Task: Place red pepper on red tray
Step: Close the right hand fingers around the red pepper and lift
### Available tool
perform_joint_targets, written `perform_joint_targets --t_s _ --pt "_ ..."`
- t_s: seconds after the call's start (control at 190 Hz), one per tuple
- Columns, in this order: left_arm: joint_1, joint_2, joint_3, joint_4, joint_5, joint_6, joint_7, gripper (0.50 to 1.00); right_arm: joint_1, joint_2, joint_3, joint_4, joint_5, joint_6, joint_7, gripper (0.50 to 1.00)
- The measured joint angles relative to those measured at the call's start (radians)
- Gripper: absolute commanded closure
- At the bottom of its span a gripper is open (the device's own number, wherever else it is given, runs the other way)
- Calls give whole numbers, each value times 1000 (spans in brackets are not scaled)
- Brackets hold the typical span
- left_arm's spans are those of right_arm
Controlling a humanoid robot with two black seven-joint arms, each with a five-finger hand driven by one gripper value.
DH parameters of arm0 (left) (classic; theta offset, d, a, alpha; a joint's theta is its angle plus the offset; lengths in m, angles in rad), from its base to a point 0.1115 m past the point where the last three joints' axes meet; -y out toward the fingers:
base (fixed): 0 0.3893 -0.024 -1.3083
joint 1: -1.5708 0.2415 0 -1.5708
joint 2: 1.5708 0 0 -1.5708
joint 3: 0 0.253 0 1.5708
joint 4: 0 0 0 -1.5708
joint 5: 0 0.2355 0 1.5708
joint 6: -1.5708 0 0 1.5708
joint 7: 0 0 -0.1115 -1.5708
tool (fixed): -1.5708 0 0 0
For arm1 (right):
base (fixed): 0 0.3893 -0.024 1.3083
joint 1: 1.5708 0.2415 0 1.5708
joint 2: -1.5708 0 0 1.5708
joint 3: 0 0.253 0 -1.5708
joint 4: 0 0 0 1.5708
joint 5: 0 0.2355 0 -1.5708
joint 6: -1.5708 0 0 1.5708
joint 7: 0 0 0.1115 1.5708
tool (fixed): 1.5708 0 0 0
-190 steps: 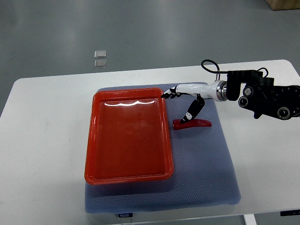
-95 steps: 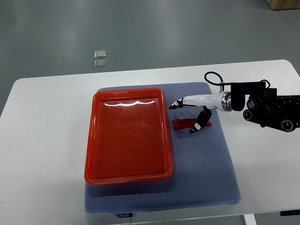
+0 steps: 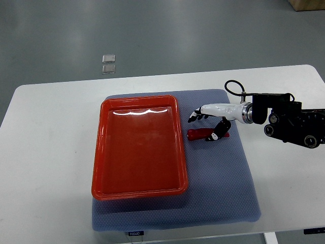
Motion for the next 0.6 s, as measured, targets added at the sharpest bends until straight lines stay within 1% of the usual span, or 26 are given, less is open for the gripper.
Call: perform_joint_targets --t_s 0.026,0.063,0.084,0.121,0.168,0.195,0.284,0.3,0.326,0.353,0.6 --pt "0 0 0 0 0 0 0 500 0 0 0 0 0 -4 0 781" --pt "0 0 0 0 0 0 0 500 0 0 0 0 0 -9 0 809" --pt "0 0 0 0 0 0 0 500 0 -1 0 0 0 -11 0 814" --pt "0 0 0 0 0 0 0 500 0 -1 0 0 0 -12 0 844" --pt "0 0 0 0 0 0 0 500 0 -2 0 0 0 -16 1 857" --pt "0 0 0 0 0 0 0 500 0 -3 0 0 0 -19 2 885" --pt "0 0 0 0 0 0 0 500 -2 -3 -2 0 -3 -32 3 938" --pt "0 0 0 0 0 0 0 500 -3 -3 -2 0 -4 -33 3 959" --pt "0 0 0 0 0 0 0 500 -5 -3 -2 0 -7 -35 4 973" --pt "0 0 0 0 0 0 0 500 -7 -3 -3 0 -11 -37 4 1000" --pt "0 0 0 0 0 0 0 500 -20 -10 -1 0 -26 -41 8 1000"
